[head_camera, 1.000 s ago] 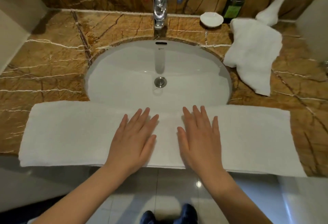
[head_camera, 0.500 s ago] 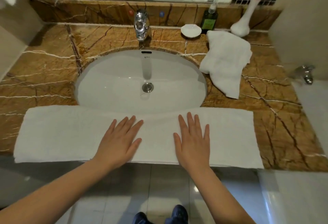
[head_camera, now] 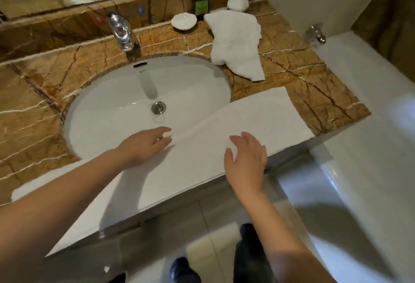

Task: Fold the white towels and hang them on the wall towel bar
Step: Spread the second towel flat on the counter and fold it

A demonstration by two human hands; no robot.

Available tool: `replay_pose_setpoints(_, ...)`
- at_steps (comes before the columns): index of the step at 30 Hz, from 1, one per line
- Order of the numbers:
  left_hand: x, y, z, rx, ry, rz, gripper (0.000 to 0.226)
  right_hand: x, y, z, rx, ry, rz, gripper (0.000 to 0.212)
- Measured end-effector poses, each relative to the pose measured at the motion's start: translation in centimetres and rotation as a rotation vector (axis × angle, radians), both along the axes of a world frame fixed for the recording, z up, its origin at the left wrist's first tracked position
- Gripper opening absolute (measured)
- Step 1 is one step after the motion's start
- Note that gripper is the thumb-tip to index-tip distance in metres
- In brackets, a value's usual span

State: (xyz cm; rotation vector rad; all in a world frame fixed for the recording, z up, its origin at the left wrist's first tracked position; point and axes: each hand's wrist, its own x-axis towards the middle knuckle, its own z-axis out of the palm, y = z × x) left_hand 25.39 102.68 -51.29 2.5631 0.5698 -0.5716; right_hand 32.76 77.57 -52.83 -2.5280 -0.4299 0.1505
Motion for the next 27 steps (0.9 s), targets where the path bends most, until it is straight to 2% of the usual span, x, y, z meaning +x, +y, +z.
replay_pose_setpoints(2, -0.1, 1.0, -0.7, -0.060, -0.001, 0.033, 0.044, -3.1, -0.1, 0.4, 0.147, 0.015, -0.241, 0.026)
replay_pose_setpoints(4, -0.1, 1.5, -1.1, -0.080, -0.051, 0.027, 0.037, -5.6, 0.3, 0.8, 0.252, 0.112, -0.434, 0.019)
replay_pose_setpoints(7, 0.2, 1.7, -0.9, -0.138, -0.119, 0.000, 0.015, -8.0, 1.7, 0.9, 0.472, 0.493, -0.631, 0.018)
replay_pose_setpoints(9, 0.2, 1.8, -0.1, -0.197, -0.131, -0.041, 0.026, -8.8, 3.2, 0.9, 0.596, 0.790, -0.661, 0.032)
replay_pose_setpoints(11, 0.1, 1.9, 0.5, -0.243, -0.135, -0.074, 0.030, -9.3, 4.6, 0.6, 0.611, 0.978, -0.661, 0.037)
replay_pose_setpoints(13, 0.1, 2.0, 1.0, -0.278, -0.123, -0.094, 0.033, -9.6, 5.6, 0.2, 0.598, 0.997, -0.680, 0.039)
replay_pose_setpoints(16, 0.4, 2.4, 1.2, -0.321, -0.095, -0.070, 0.038, -9.8, 6.1, -0.4, 0.575, 0.920, -0.729, 0.042)
replay_pose_setpoints(20, 0.4, 2.8, 1.4, -0.382, -0.022, -0.029, 0.029, -10.3, 6.1, -0.5, 0.594, 0.867, -0.757, 0.038)
replay_pose_setpoints(24, 0.3, 2.7, 2.1, -0.356, -0.041, -0.030, 0.027, -11.2, 6.5, 0.2, 0.678, 0.789, -0.794, 0.033)
replay_pose_setpoints(27, 0.2, 3.0, 3.2, -0.419, -0.069, 0.028, 0.030, -11.3, 7.1, 1.1, 0.758, 0.779, -0.800, 0.028)
